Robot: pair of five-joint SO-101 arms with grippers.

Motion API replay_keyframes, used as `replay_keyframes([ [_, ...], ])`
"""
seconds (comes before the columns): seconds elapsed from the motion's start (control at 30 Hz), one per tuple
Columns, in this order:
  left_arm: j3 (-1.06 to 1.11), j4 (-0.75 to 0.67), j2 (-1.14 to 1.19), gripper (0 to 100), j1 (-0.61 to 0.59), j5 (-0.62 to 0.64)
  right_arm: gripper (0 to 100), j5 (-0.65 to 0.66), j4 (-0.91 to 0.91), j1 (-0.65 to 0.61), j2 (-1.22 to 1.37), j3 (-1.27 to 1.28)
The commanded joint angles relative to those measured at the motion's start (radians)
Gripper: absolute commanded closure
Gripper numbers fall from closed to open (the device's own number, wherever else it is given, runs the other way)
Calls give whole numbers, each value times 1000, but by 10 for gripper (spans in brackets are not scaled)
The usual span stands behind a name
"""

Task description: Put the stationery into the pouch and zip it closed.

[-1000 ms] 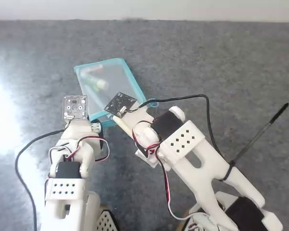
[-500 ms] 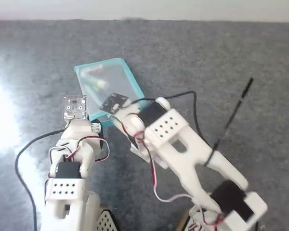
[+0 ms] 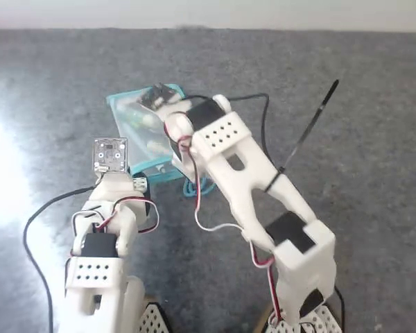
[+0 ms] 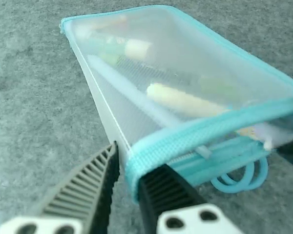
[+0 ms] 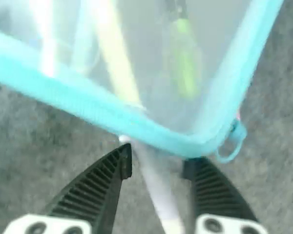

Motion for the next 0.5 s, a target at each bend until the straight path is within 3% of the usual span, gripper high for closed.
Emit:
replay_keyframes([
  [0.0, -4, -20, -14, 986, 18, -6, 687, 3, 12, 12, 31, -218],
  [0.23, -7, -20, -14, 986, 14, -6, 677, 3, 199, 21, -67, -423],
  [0.47, -13, -20, -14, 987, -21, -6, 677, 11, 174, 77, -378, -195],
])
